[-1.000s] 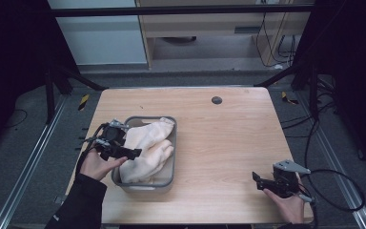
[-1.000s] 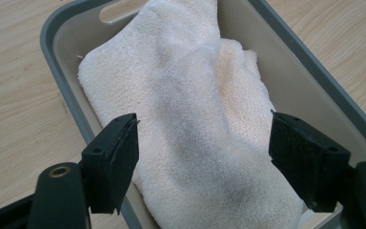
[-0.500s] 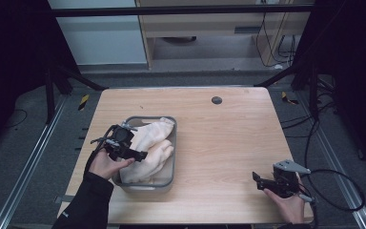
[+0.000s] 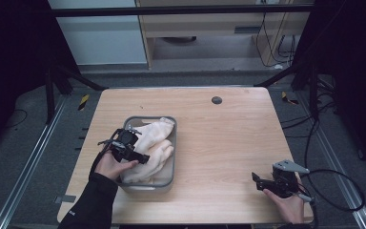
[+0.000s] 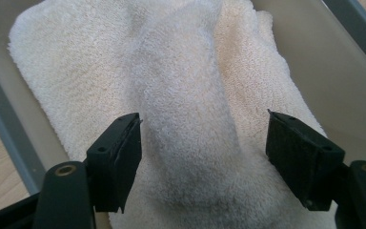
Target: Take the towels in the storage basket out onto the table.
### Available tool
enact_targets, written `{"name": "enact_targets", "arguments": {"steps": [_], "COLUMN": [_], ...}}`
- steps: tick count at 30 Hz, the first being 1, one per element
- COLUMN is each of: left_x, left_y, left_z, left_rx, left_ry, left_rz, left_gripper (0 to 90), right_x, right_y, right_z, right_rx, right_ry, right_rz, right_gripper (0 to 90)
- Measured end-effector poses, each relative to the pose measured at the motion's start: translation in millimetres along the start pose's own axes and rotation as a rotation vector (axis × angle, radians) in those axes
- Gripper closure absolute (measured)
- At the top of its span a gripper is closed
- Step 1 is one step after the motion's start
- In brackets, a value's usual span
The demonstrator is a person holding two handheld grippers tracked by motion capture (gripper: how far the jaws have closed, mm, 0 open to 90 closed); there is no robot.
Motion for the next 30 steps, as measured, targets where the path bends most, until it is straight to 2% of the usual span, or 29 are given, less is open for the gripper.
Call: {"name": "enact_targets", "arguments": {"steps": [6, 15, 21, 26, 30], "left_x": [0.7, 3.2, 3.5, 2.6, 0.6], "left_y": [6.8, 9.9, 8.8, 6.8, 2.6], "left_z": [0.2, -4.9, -7.2, -6.7, -6.4], "left_rx": [-0.011, -0.019, -0.014, -0.024, -0.028], "left_ry": [-0.007, -0.035, -0.055, -0.051, -0.046], "left_rz": [-0.017, -0.052, -0.053, -0.056, -0.040], "left_gripper": [32.2, 48.0, 62.4, 68.2, 70.6], "right_x": [0.7, 1.1, 1.2, 1.3, 1.1], "right_y": [0.8, 0.9, 1.1, 0.9, 0.9], "right_z": [0.9, 0.4, 0.5, 0.6, 0.8], "right_rx": [0.003, 0.001, 0.001, 0.001, 0.002], "right_ry": [-0.009, -0.008, -0.008, -0.008, -0.008], "right_rz": [-0.003, -0.007, -0.008, -0.009, -0.008], "right_gripper": [14.1, 14.1, 14.1, 14.0, 14.1]}}
Point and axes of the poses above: each handheld gripper's, and its own axes: y roughly forward along the jaws, x roughly out of its underside, z roughly to its right, the point moved 10 cm from there along y, roughly forward along the jaws, and after that the axes turned 2 degrees about z, right-handed, at the moved point
